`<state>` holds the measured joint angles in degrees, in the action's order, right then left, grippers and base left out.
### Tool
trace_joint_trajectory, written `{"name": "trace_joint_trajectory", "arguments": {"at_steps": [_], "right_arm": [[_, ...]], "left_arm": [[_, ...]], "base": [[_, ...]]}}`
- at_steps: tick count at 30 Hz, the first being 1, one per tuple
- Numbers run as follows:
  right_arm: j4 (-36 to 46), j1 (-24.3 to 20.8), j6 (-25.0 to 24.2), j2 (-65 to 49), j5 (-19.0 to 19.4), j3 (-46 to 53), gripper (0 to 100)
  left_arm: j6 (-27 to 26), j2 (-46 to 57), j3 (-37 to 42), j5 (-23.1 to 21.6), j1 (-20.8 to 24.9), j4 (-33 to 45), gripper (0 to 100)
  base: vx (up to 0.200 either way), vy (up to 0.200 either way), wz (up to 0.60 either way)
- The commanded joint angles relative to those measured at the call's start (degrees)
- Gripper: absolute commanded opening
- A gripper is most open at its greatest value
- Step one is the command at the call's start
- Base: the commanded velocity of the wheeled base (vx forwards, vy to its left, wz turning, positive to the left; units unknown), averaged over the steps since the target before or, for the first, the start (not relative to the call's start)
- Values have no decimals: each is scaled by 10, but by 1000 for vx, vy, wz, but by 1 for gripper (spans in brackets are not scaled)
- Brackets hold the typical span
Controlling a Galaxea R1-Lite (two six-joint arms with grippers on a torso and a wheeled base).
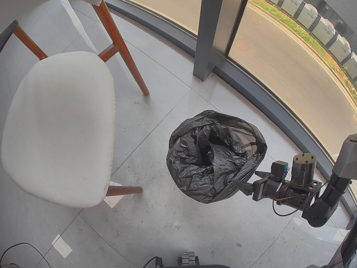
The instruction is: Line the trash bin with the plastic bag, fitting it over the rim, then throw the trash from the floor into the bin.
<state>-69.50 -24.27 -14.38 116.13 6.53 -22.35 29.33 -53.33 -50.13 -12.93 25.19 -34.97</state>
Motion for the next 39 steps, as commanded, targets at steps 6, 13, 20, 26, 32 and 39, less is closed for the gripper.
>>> {"name": "trace_joint_trajectory", "arguments": {"at_steps": [6,13,20,26,32,39], "right_arm": [[176,-54,-60,-2,-75,-125,100],[215,-67,-82,-6,-104,-174,100],[270,-61,-83,-37,-107,-182,100],[322,-53,-83,-56,-130,-181,100],[329,-46,-83,-56,-136,-177,100],[329,-51,-81,-39,-139,-172,0]], "left_arm": [[27,15,-21,-46,-82,0,100],[43,17,-21,-65,-104,0,100],[43,17,-21,-65,-104,0,100],[43,17,-18,-65,-104,0,100],[43,16,-18,-66,-104,0,100],[43,17,-18,-66,-104,0,100]], "base": [[0,0,0],[0,0,0],[0,0,0],[0,0,0],[0,0,0],[0,0,0]]}}
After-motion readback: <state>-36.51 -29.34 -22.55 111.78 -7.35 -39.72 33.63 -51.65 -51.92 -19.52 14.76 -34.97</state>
